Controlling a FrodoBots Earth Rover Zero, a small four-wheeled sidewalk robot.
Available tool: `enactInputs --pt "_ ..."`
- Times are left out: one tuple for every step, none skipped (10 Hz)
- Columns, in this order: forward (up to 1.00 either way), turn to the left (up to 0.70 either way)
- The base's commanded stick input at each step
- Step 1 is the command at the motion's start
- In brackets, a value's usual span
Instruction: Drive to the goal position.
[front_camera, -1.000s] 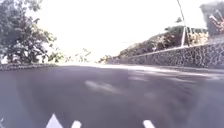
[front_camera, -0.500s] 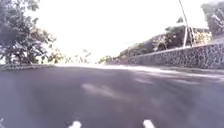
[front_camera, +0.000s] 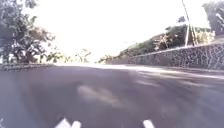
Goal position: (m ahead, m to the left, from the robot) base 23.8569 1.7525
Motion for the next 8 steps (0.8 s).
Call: enactInputs --pt "0.69 0.02" --pt "0.69 0.02" --pt "0.69 0.02" --pt "0.69 0.02" --pt "0.69 0.02" --pt "0.69 0.02" --pt "0.69 0.02" --pt "0.69 0.02"
